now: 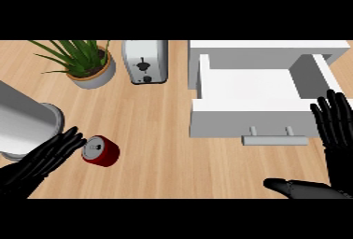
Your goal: Pick up the can, place it into the drawer and close the drawer
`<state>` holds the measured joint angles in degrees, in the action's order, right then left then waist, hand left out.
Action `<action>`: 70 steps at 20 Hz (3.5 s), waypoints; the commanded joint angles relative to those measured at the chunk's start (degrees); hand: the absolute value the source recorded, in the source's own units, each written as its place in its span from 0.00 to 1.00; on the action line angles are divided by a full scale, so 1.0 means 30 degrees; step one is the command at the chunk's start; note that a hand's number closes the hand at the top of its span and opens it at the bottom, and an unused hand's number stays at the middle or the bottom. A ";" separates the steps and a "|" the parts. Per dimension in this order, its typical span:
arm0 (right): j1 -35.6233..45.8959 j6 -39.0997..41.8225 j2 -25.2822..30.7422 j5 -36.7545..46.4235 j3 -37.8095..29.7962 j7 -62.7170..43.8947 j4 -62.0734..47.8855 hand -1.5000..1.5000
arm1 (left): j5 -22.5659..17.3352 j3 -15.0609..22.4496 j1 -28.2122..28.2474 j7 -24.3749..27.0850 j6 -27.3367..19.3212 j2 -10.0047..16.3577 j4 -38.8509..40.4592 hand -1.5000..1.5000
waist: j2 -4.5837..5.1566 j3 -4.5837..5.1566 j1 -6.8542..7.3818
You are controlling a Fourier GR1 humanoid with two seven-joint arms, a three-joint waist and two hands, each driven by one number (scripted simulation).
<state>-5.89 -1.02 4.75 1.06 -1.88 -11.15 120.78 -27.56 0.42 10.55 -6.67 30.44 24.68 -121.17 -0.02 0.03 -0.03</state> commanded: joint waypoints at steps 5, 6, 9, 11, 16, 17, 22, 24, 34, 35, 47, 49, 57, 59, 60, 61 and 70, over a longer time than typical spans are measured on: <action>-0.1340 0.0792 0.0072 -0.0606 -0.0759 0.0728 -0.0132 0.00 | -0.2227 -0.2451 0.0501 -0.0745 0.2469 0.0343 0.1431 0.00 | -0.0009 -0.0010 0.0005; -0.3029 0.1766 0.0483 -0.1366 -0.1362 0.1941 0.0115 0.00 | -0.3012 -0.2395 0.0064 -0.1678 0.1681 0.0621 0.0809 0.00 | -0.0017 -0.0019 -0.0074; -0.1017 0.1067 0.0271 -0.0786 -0.0881 -0.0235 0.0462 0.00 | -0.4009 -0.3277 -0.0913 -0.2569 0.1989 0.0904 0.1960 0.00 | 0.0000 -0.0010 -0.0027; -0.3100 0.1282 -0.0192 -0.0788 -0.1062 0.1379 0.0505 0.00 | -0.1428 -0.2953 0.0936 -0.0772 0.3387 -0.0518 0.2318 0.00 | -0.0018 -0.0003 -0.0027; -0.2356 0.1719 -0.0224 -0.1091 -0.1317 0.1163 0.0367 0.00 | -0.2115 -0.3390 -0.1253 -0.2846 0.2563 -0.0635 0.2597 0.00 | -0.0004 -0.0010 -0.0014; -0.4582 0.1653 -0.1213 0.0000 -0.0109 0.2982 0.0590 0.00 | -0.1170 -0.2115 -0.2476 -0.3245 0.1591 -0.1075 0.3021 0.00 | -0.0002 -0.0013 -0.0147; -0.2646 0.1625 -0.0643 -0.0007 -0.1025 0.1888 0.0177 0.00 | -0.0832 -0.3637 -0.1292 -0.1820 0.3678 -0.1516 0.4225 0.00 | -0.0003 -0.0007 0.0011; -0.2439 0.2354 -0.0424 -0.1004 -0.1979 0.3327 -0.1406 0.00 | 0.1057 -0.3044 -0.2555 -0.0988 0.3744 -0.2359 0.5944 0.00 | 0.0012 -0.0008 -0.0044; -0.3703 0.3483 -0.0644 -0.1170 -0.2686 0.4086 -0.1176 0.00 | 0.4603 -0.3406 -0.1899 0.2115 0.4674 -0.3584 0.7916 0.00 | -0.0002 -0.0008 -0.0026; -0.2800 0.2546 -0.1069 -0.0227 -0.1982 0.3381 -0.1214 0.00 | 0.5644 -0.3380 -0.1625 0.3409 0.4928 -0.3833 0.8223 0.00 | 0.0004 -0.0003 0.0013; -0.2553 0.3538 -0.0719 -0.1104 -0.3326 0.3919 -0.1995 0.00 | 0.9284 -0.3916 -0.4016 0.7657 0.4238 -0.3299 1.3972 0.00 | 0.0003 -0.0009 -0.0044; -0.1844 0.3119 -0.0730 -0.0833 -0.2948 0.2753 -0.1508 0.00 | 1.0834 -0.3880 -0.4899 0.9678 0.4086 -0.2860 1.6536 0.00 | 0.0024 0.0001 -0.0088; -0.2031 0.3482 -0.0753 -0.1103 -0.3145 0.2105 -0.0717 0.00 | 1.1160 -0.3705 -0.5040 1.1150 0.4051 -0.2458 1.7888 0.00 | 0.0003 -0.0006 -0.0052; -0.1432 0.3784 -0.0224 -0.2006 -0.4021 0.2302 -0.1374 0.00 | 1.2371 -0.3527 -0.6525 1.3180 0.3252 -0.2249 2.1262 0.00 | 0.0033 0.0003 -0.0146; -0.3763 0.3152 -0.1539 -0.0215 -0.2026 0.4592 -0.1243 0.00 | 1.2052 -0.3461 -0.5260 1.3240 0.3898 -0.1807 1.9924 0.00 | 0.0007 -0.0004 -0.0109; -0.4007 0.3939 -0.1079 -0.0928 -0.3205 0.4058 -0.0606 0.00 | 1.2456 -0.3210 -0.6049 1.3093 0.3255 -0.2067 2.0636 0.00 | 0.0007 -0.0004 -0.0147; -0.2527 0.3762 -0.0796 -0.0980 -0.3443 0.2708 -0.0852 0.00 | 1.2700 -0.3379 -0.8979 1.4932 0.3043 -0.0863 2.6134 0.00 | 0.0045 0.0005 -0.0178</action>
<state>-14.34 10.54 2.45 -2.78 -12.46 -2.50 118.98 10.66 -9.01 -11.89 33.38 34.50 19.66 -49.98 0.05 0.04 -0.45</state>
